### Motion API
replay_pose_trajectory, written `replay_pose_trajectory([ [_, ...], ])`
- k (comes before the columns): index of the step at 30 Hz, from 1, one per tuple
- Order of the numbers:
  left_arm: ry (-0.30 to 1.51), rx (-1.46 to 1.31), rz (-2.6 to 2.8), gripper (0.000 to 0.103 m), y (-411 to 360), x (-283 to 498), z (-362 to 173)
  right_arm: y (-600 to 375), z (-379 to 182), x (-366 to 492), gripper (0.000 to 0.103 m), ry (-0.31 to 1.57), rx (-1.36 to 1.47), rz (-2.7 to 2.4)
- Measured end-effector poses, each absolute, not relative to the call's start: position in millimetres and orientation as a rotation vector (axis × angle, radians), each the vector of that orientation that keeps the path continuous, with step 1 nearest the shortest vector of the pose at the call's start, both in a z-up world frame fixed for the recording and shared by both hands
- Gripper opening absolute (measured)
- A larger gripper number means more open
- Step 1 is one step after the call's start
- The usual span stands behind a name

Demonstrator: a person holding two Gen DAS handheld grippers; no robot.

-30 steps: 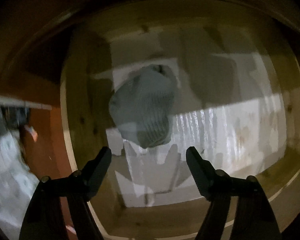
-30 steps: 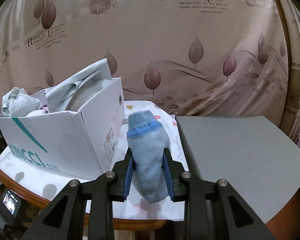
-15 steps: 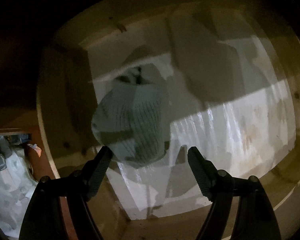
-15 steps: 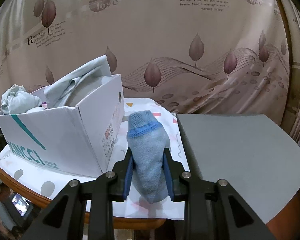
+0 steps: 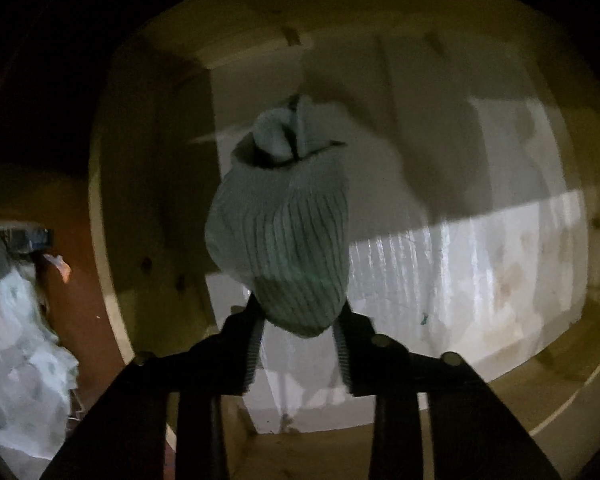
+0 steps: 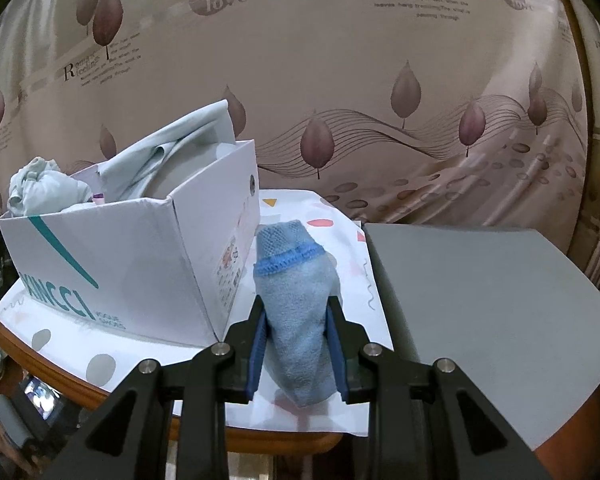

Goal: Take underwear out of drawer
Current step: 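Grasp the grey knit sock in the drawer with the left gripper, then lift the grey knit sock with the left gripper and carry it over the box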

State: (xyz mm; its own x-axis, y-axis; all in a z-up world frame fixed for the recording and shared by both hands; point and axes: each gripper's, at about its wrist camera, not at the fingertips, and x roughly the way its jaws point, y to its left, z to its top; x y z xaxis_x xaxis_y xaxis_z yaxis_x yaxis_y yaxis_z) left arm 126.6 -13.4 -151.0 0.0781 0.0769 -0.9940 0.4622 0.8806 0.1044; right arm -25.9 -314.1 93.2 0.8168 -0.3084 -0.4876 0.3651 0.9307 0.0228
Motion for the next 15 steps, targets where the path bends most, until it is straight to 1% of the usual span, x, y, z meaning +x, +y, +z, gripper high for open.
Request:
replay_pose_trajectory([
  [4,1.459,0.448,-0.293,0.023,-9.4,123.9,-140.3,-315.2,93.4,-26.4,0.028,0.498,0.12,-0.357],
  [6,1.465,0.416,-0.329,0.023,-14.5,116.3,-132.7,-315.6,92.9,-26.5,0.028,0.499,0.122,-0.357],
  [9,1.451,0.451,-0.349,0.022,-15.8,101.2,-125.3,-315.1,93.2,-26.5,0.028,0.498,0.118,-0.363],
  [15,1.388,0.422,-0.396,0.022,-16.1,76.0,-96.1,-314.1,93.8,-27.7,0.028,0.493,0.114,-0.367],
])
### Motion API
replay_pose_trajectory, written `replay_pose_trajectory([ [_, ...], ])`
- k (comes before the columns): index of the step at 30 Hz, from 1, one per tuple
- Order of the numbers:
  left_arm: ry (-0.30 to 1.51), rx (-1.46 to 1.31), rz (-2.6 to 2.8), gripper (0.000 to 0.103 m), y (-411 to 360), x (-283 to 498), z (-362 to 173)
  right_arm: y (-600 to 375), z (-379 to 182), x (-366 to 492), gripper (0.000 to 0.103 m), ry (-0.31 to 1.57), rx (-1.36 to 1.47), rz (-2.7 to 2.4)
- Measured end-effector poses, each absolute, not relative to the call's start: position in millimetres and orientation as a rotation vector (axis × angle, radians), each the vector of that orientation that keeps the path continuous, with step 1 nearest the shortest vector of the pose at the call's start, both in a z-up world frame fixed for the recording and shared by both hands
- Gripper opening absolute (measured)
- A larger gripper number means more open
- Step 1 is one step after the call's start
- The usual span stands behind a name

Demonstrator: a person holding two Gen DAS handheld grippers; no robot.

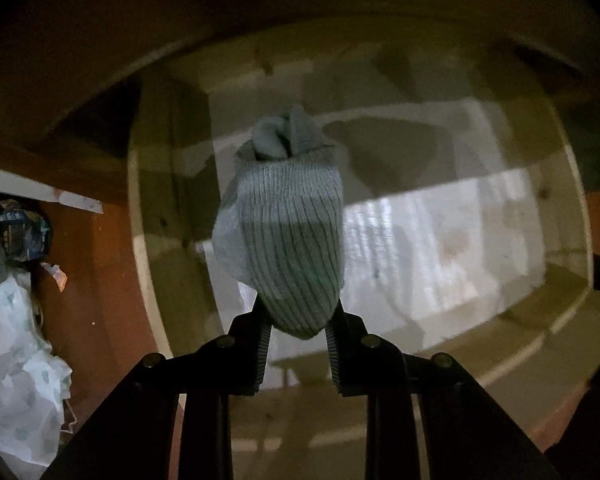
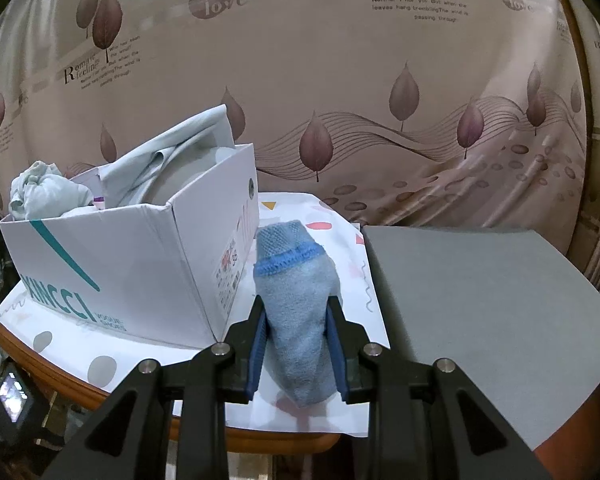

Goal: Take underwear out of drawer
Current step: 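Lift the grey knit sock with the left gripper and carry it over the box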

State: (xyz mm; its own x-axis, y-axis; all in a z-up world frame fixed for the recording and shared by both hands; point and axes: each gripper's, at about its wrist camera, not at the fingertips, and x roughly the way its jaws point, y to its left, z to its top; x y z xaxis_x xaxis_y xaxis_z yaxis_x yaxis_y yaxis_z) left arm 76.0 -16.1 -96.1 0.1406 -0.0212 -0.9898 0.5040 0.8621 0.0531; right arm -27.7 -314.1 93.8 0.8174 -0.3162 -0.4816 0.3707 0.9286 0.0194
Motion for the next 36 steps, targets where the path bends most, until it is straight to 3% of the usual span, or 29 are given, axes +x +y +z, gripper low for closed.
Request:
replay_pose_trajectory([
  [9,1.258,0.384,-0.447,0.022,-2.3,31.4,-20.7,-311.6,93.8,-29.9,0.028,0.493,0.104,-0.364],
  [20,0.989,0.328,-0.435,0.022,18.2,16.2,136.2,-314.5,95.0,-31.5,0.028,0.483,0.111,-0.374],
  [28,0.816,0.314,-0.474,0.022,-9.5,48.2,244.8,-310.7,96.9,-32.4,0.028,0.471,0.086,-0.38],
  [36,0.822,0.285,-0.496,0.023,-58.9,112.9,278.4,-314.2,100.1,-35.6,0.028,0.459,0.09,-0.384],
])
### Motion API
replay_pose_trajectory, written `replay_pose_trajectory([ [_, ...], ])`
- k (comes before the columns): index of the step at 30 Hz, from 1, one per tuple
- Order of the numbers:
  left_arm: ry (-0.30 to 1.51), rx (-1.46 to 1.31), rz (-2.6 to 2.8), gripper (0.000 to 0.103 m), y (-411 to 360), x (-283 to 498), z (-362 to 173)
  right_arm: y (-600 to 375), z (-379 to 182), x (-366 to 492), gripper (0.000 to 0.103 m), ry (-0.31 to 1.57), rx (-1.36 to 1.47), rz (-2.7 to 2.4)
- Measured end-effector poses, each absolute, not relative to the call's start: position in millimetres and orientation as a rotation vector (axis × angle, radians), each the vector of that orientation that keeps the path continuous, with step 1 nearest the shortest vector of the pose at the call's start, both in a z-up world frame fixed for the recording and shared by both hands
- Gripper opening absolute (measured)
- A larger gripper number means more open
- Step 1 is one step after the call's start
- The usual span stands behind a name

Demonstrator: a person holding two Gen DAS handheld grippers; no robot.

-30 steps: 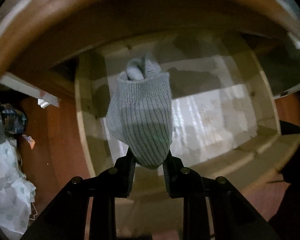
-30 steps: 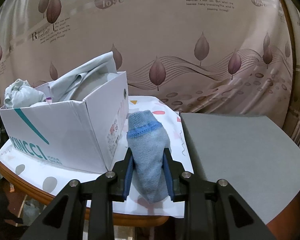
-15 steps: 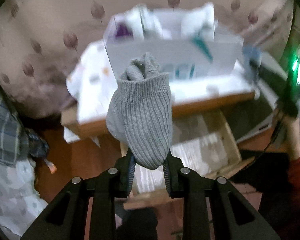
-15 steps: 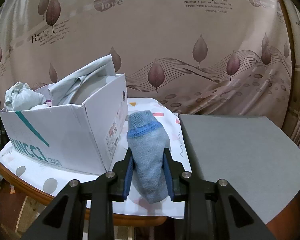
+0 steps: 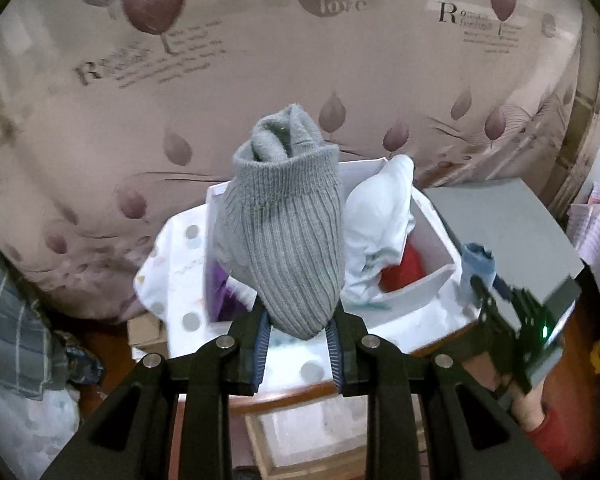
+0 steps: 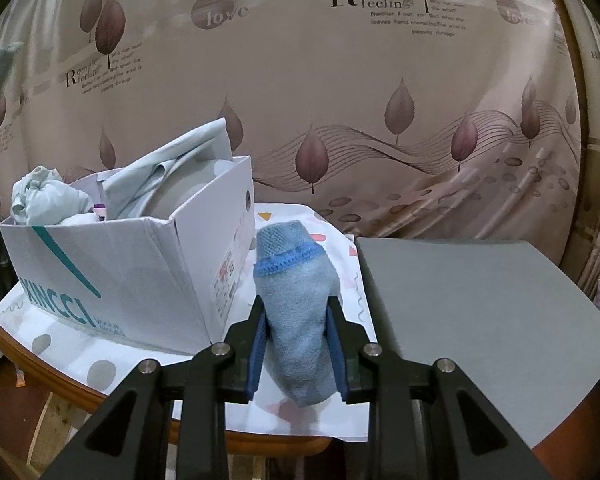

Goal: Take underwear out of drawer
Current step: 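Lift the grey knit sock with the left gripper and carry it over the box, then lower the grey sock into the box and open the left gripper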

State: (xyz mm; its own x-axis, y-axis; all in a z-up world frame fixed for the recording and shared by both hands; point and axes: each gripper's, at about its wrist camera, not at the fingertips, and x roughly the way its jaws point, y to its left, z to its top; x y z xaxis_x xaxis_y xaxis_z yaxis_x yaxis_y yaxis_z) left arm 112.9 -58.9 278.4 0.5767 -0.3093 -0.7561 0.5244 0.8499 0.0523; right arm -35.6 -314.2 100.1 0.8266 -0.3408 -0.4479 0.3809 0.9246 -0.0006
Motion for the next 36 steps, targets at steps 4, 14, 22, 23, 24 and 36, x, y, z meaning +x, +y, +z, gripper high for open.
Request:
replay_pose_trajectory([
  [4,0.849,0.304,-0.458,0.023,-88.6,152.0,268.6,-316.5,100.6,-35.8,0.028,0.457,0.099,-0.382],
  [14,0.973,0.298,-0.411,0.023,-129.1,223.8,219.3,-319.6,101.6,-35.5,0.028,0.454,0.099,-0.382],
  [22,1.071,0.273,-0.384,0.024,-137.1,250.3,175.5,-320.6,101.9,-33.1,0.028,0.461,0.097,-0.383],
  [23,1.073,0.271,-0.384,0.024,-135.5,252.2,172.2,-321.4,102.0,-33.1,0.028,0.462,0.1,-0.383],
  [24,1.074,0.27,-0.386,0.025,-134.0,255.4,169.9,-322.2,101.8,-33.3,0.028,0.461,0.104,-0.385],
  [36,1.025,0.258,-0.483,0.068,-134.1,244.2,171.6,-323.4,99.0,-29.2,0.028,0.479,0.109,-0.384],
])
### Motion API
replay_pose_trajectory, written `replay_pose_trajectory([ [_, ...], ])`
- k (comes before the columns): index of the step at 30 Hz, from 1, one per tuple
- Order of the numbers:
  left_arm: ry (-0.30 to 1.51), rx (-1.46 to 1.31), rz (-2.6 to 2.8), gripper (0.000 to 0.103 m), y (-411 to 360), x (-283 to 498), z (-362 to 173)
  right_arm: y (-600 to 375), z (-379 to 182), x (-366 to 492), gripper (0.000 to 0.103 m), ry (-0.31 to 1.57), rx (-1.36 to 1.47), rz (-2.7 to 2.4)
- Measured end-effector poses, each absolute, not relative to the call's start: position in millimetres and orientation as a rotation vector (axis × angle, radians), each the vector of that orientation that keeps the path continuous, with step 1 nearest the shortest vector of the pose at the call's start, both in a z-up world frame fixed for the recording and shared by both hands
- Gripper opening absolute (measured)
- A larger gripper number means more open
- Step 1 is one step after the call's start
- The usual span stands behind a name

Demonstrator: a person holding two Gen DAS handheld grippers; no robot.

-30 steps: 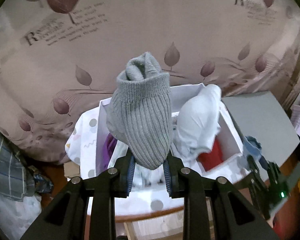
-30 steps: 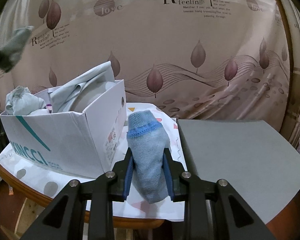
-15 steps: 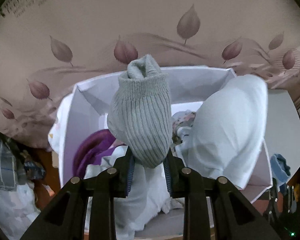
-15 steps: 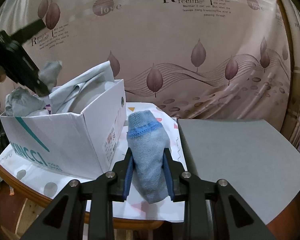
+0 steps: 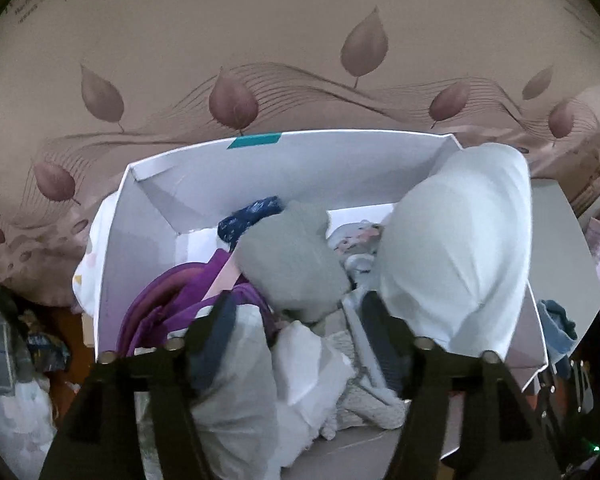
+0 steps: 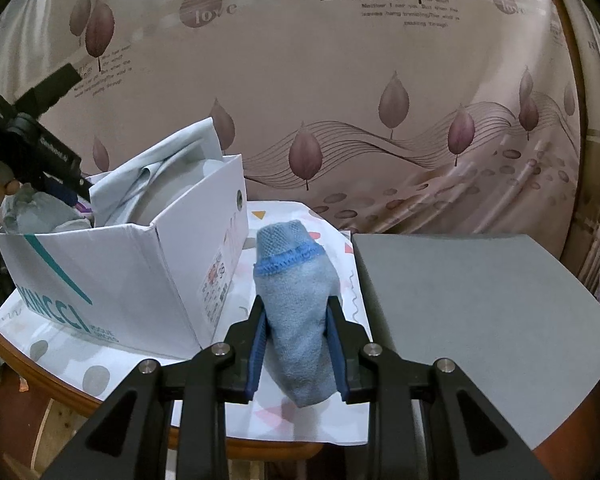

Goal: Take underwear out of drawer
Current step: 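Lower the grey sock into the box and open the left gripper, then withdraw the left gripper toward the drawer while the right gripper carries the light blue sock over the box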

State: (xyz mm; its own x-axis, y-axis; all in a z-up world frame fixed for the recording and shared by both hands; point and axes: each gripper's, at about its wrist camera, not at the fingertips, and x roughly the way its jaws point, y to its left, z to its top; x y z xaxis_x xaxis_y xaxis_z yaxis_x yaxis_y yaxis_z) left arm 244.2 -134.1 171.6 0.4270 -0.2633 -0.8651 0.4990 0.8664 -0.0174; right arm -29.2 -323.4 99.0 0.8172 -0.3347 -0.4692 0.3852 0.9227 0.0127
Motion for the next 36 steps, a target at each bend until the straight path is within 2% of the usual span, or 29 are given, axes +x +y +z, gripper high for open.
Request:
replay_pose_trajectory([
  [3,0.98,0.255,-0.475,0.072,-133.5,235.0,181.1,-323.0,98.4,-29.3,0.028,0.482,0.107,-0.384],
  [10,0.895,0.147,-0.434,0.074,-106.1,205.7,214.5,-319.2,98.0,-29.1,0.028,0.483,0.101,-0.383],
  [11,0.875,0.143,-0.423,0.075,-101.3,198.3,218.9,-317.7,97.4,-29.2,0.028,0.484,0.095,-0.385],
  [13,0.831,0.143,-0.392,0.085,-89.0,178.1,227.5,-316.6,96.3,-29.9,0.028,0.487,0.102,-0.38],
  [18,0.758,0.14,-0.36,0.086,-55.3,120.8,229.7,-311.5,97.0,-33.0,0.028,0.491,0.096,-0.372],
  [24,0.678,0.255,-0.246,0.089,-19.9,49.9,193.3,-310.0,105.3,-45.0,0.028,0.481,0.121,-0.355],
  [28,0.677,0.318,-0.157,0.09,-3.6,22.0,148.4,-314.0,112.2,-51.5,0.028,0.495,0.158,-0.352],
  [36,0.792,0.194,-0.06,0.09,29.5,31.2,68.2,-307.7,161.6,-58.4,0.028,0.537,0.077,-0.298],
])
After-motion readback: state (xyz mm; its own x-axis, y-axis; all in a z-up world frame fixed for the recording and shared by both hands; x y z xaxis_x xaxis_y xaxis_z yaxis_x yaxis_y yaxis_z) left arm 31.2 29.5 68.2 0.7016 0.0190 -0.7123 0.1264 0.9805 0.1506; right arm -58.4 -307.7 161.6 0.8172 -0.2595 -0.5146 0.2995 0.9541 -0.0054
